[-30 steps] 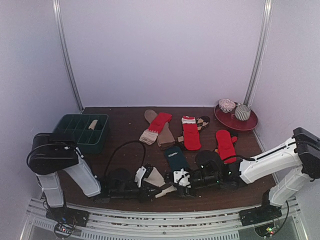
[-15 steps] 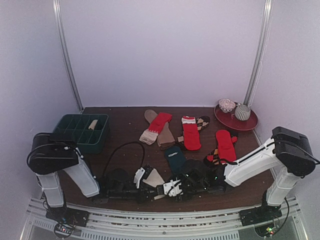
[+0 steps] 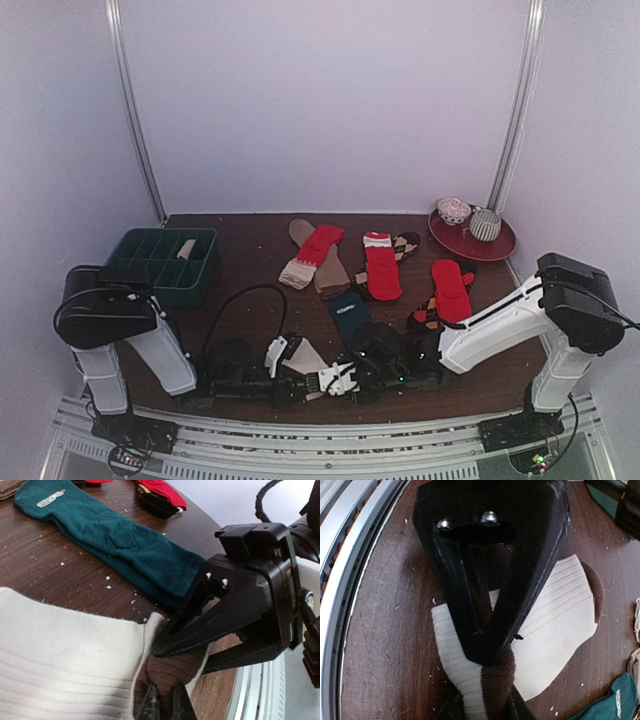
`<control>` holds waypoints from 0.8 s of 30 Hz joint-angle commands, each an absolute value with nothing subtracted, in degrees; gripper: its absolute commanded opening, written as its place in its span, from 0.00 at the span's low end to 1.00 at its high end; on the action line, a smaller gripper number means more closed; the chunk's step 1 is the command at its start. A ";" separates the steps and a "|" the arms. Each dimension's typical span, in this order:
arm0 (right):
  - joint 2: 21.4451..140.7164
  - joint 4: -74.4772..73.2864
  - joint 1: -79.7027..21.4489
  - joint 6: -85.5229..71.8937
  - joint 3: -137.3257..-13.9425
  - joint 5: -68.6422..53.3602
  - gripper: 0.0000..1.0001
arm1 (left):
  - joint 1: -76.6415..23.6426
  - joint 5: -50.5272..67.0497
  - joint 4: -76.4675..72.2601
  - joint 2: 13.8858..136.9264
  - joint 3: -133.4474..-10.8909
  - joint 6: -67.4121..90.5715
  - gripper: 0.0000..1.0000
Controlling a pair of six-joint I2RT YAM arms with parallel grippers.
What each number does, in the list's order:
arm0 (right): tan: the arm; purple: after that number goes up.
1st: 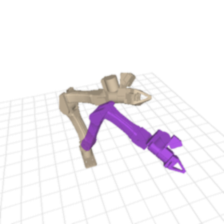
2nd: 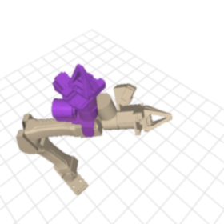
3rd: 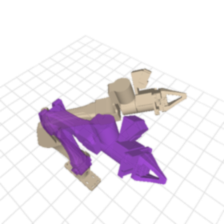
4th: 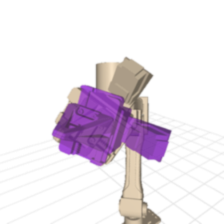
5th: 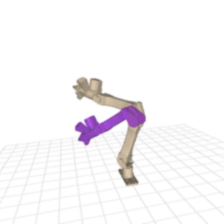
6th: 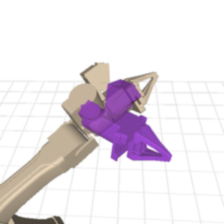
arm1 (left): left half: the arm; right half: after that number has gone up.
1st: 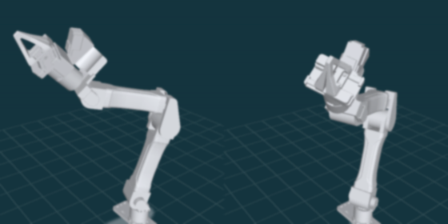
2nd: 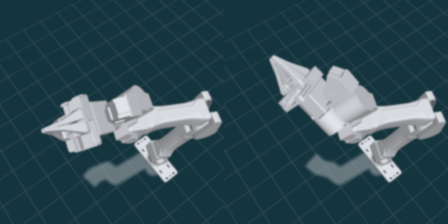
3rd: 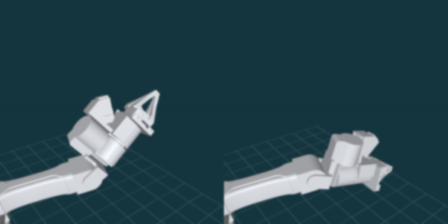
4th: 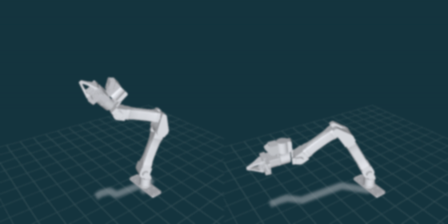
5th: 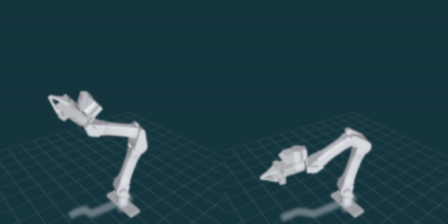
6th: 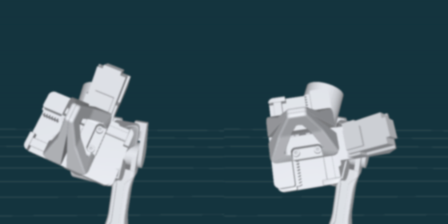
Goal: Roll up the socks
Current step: Roll a pair of socks at the center of the board.
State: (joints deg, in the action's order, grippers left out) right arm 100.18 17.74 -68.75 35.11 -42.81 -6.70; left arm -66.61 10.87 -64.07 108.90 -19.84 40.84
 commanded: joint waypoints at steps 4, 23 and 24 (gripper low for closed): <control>103.78 -2.87 -68.42 19.98 -50.65 -14.38 0.20 | -67.41 3.99 -27.23 101.75 -16.20 36.11 0.24; 119.46 -21.17 -62.05 -2.04 -65.04 -35.92 0.19 | -76.02 -12.07 -42.05 64.19 -4.13 20.33 0.61; 119.94 -21.49 -61.80 -2.23 -65.24 -36.21 0.19 | -76.32 -11.92 -44.69 66.31 -4.58 18.01 0.61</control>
State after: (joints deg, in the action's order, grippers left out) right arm 113.12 -9.76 -62.92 2.46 -67.05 -32.51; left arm -75.18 -10.72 -32.08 61.69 -4.14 27.62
